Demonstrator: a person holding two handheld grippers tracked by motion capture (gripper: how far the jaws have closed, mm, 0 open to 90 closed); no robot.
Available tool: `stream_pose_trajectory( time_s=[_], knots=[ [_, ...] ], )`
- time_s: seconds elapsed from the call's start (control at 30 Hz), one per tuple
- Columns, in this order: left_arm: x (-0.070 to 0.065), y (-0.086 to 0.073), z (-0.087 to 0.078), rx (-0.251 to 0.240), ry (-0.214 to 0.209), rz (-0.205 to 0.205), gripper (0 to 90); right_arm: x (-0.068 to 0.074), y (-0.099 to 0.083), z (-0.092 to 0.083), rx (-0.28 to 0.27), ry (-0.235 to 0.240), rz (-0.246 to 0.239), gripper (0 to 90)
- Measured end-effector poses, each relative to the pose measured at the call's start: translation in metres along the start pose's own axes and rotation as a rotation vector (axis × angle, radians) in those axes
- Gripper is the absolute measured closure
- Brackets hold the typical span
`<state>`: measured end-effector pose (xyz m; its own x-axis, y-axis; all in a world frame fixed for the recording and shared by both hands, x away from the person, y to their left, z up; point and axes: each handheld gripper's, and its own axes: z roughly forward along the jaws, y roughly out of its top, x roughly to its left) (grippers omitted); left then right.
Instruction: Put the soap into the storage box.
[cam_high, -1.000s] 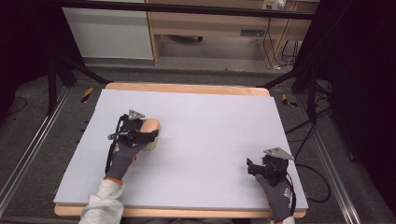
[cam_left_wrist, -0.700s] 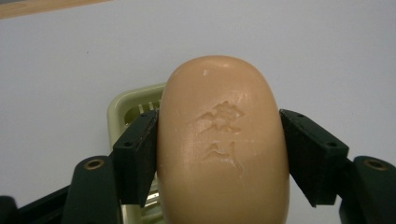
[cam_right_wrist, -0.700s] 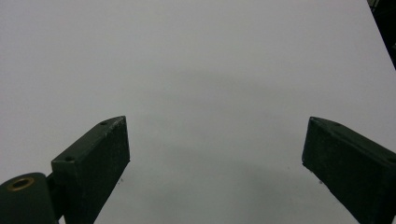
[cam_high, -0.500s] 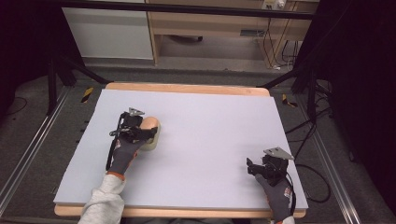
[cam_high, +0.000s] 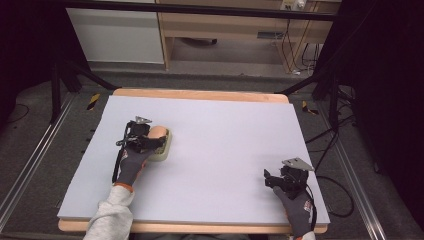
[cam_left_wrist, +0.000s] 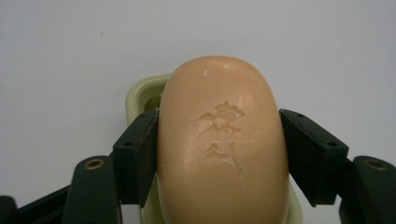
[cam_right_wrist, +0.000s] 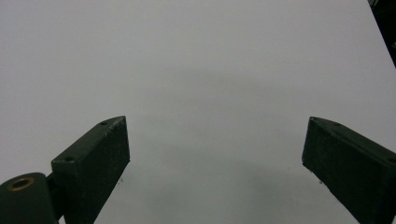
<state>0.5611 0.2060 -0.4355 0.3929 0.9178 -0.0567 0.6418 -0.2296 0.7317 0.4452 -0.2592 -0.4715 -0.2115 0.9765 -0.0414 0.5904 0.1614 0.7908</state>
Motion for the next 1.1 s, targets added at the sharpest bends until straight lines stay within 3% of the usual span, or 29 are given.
stream_pose_trajectory(
  time_s=[0.4, 1.1],
  knots=[
    [-0.003, -0.005, 0.011, 0.033, 0.017, 0.011, 31.4, 0.000, 0.000, 0.000, 0.000, 0.000, 0.000, 7.8],
    [-0.002, -0.007, 0.014, 0.049, 0.033, 0.008, 31.3, 0.000, 0.000, 0.000, 0.002, 0.001, 0.005, 7.7]
  ],
)
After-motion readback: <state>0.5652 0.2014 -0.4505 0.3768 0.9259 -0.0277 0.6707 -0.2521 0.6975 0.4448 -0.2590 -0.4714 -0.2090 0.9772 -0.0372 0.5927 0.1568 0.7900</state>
